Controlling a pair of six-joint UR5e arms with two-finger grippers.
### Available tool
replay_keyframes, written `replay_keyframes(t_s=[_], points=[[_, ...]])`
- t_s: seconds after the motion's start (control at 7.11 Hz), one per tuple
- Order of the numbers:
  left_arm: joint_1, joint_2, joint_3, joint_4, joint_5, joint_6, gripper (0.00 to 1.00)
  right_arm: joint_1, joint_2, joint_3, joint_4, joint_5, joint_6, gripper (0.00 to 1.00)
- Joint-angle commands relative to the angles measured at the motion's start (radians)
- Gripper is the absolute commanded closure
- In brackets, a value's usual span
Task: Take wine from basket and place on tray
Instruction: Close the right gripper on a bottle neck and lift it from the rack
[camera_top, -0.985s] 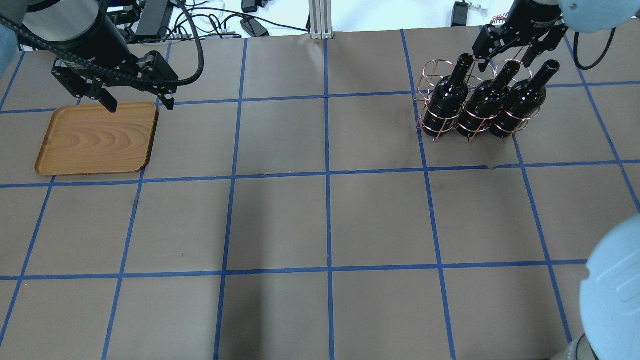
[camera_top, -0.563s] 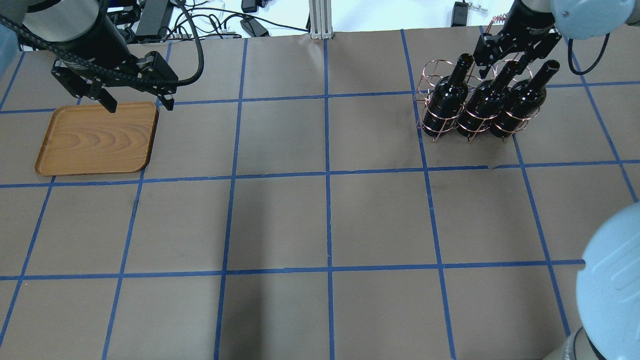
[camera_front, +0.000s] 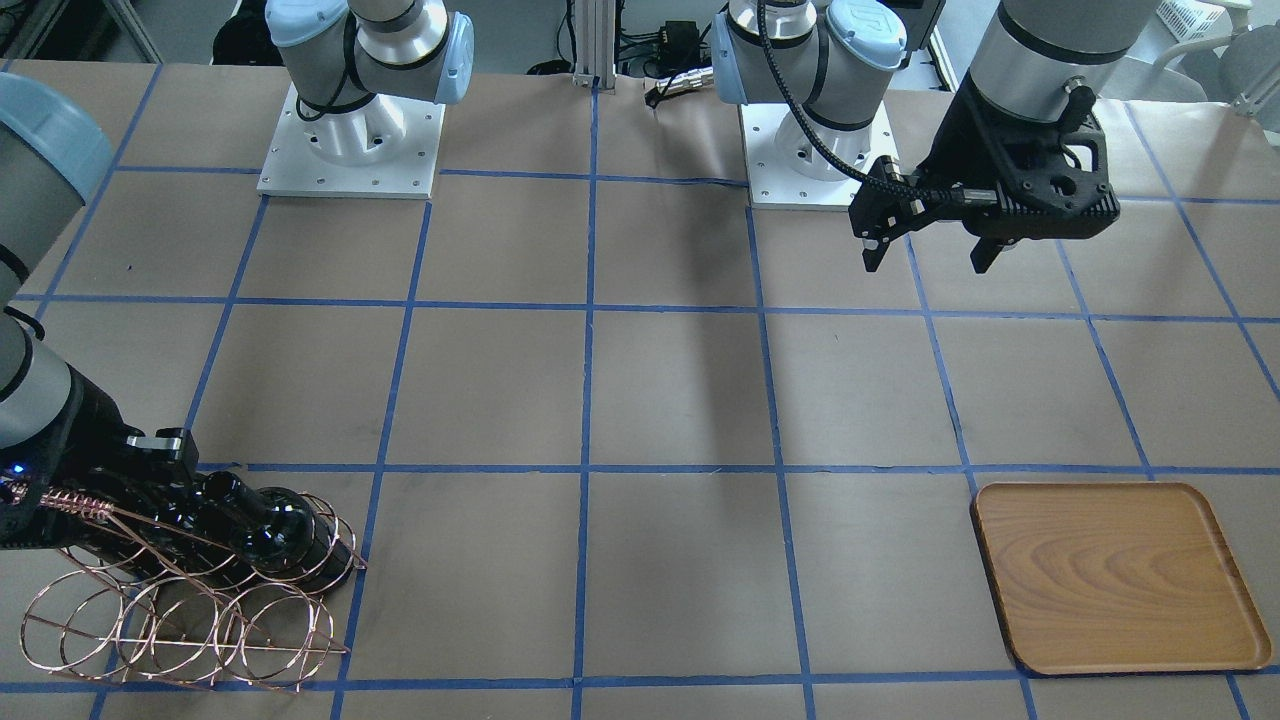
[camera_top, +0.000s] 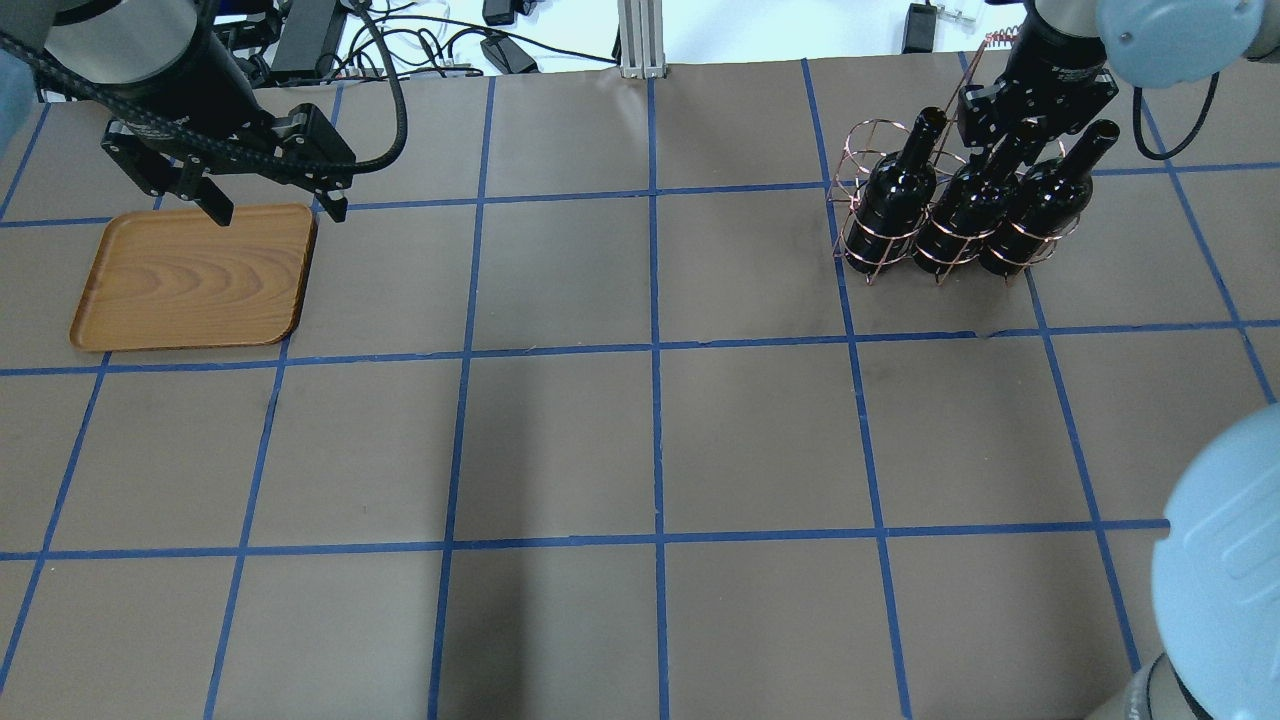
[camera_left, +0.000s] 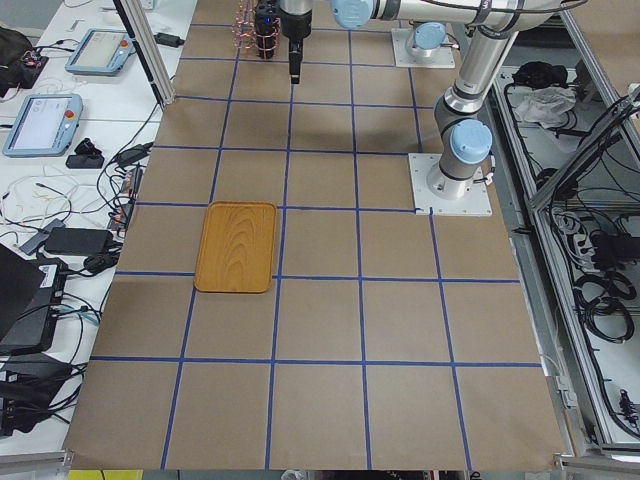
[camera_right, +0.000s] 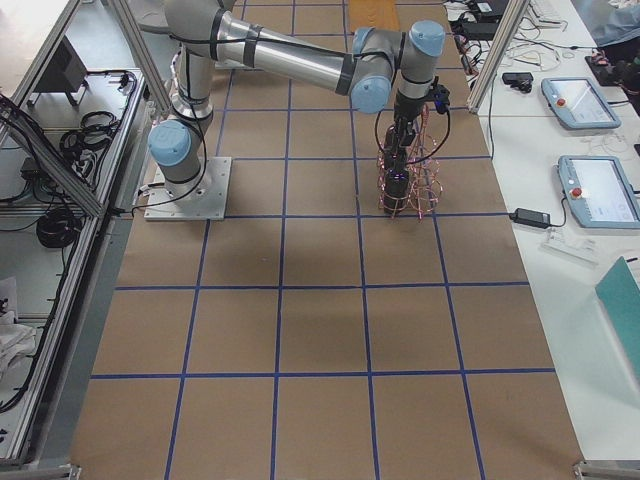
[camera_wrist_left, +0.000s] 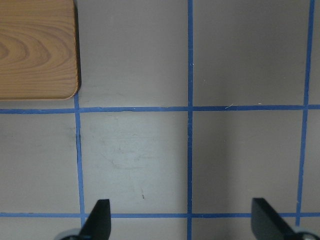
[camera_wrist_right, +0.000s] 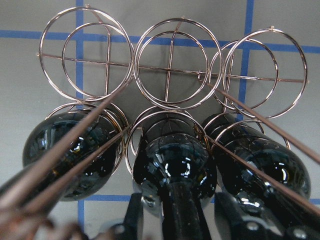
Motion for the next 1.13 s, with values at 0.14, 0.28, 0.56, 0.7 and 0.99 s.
replay_keyframes(t_s=[0.14, 0.28, 0.56, 0.7, 0.99], points=[[0.002, 0.002, 0.0, 0.0, 0.002, 0.002, 0.0, 0.0, 0.0, 0.001, 0.012, -0.008, -0.001, 0.57], [0.003, 0.002, 0.0, 0.0, 0.002, 0.002, 0.0, 0.0, -0.001, 0.001, 0.018, -0.008, -0.001, 0.71], [0.005, 0.002, -0.001, 0.0, 0.002, 0.002, 0.0, 0.0, -0.02, -0.013, 0.02, 0.002, -0.001, 0.89], [0.006, 0.002, -0.001, 0.0, 0.002, 0.002, 0.0, 0.0, -0.059, -0.027, 0.041, 0.005, -0.001, 0.9], [0.009, 0.003, 0.0, 0.001, 0.002, 0.003, 0.0, 0.0, -0.15, -0.073, 0.153, 0.005, -0.005, 0.89]])
